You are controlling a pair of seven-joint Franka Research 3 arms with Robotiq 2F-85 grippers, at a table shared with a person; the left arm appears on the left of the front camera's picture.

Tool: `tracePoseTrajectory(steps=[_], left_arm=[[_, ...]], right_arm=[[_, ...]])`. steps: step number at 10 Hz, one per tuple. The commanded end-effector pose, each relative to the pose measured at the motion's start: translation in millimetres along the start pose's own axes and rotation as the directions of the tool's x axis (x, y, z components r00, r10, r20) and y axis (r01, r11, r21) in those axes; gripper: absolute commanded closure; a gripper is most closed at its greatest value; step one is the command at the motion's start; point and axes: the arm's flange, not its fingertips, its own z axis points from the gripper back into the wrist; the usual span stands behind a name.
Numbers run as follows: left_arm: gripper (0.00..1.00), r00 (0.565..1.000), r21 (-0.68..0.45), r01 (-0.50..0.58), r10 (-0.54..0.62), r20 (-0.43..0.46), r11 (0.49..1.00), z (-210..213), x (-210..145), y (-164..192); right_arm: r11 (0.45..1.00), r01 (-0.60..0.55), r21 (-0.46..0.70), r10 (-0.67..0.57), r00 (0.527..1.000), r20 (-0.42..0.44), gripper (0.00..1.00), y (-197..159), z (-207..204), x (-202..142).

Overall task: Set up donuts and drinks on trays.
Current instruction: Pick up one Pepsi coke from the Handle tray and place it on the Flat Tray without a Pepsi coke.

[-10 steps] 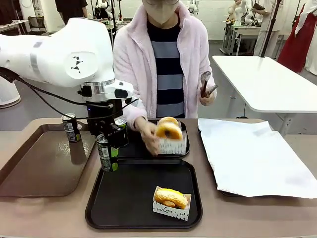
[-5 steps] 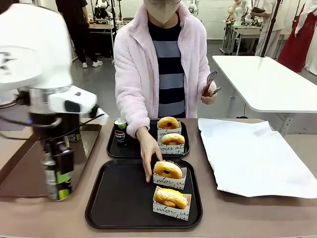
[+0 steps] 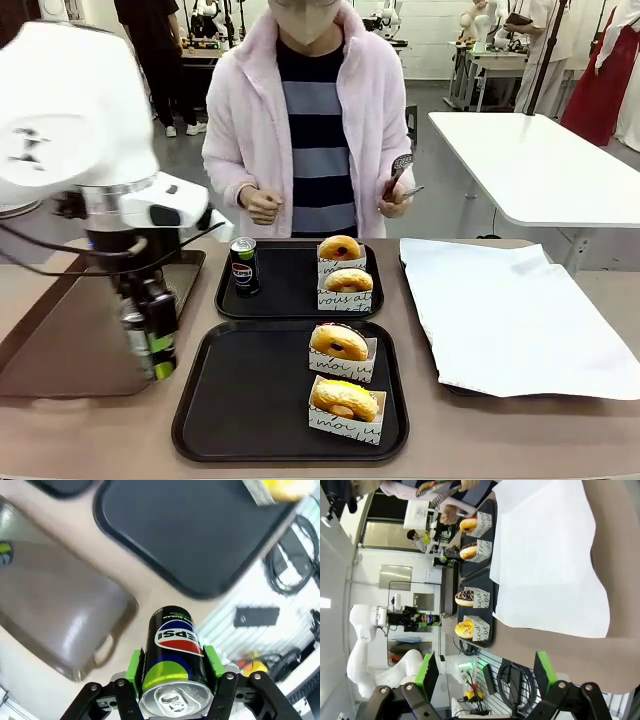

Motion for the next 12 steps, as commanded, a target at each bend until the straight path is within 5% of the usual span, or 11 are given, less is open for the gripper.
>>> tracePoseTrajectory(steps=[1,6,12], left_arm=[[0.41,0.999,0.022,-0.036,0.036,0.002,0.999,-7.0,56.0,11.5],[0.41,0.995,0.022,-0.059,0.057,0.083,0.998,-53.1,117.8,24.8],[0.41,0.998,-0.056,-0.046,0.049,0.05,0.997,-83.1,124.8,15.2]], right_arm=[[1.0,-0.012,0.016,0.012,1.0,0.006,0.0,-1.6,-0.2,0.8],[1.0,-0.012,0.016,0.012,1.0,0.006,0.0,-1.6,-0.2,0.8],[1.0,-0.012,0.016,0.012,1.0,0.006,0.0,-1.6,-0.2,0.8]])
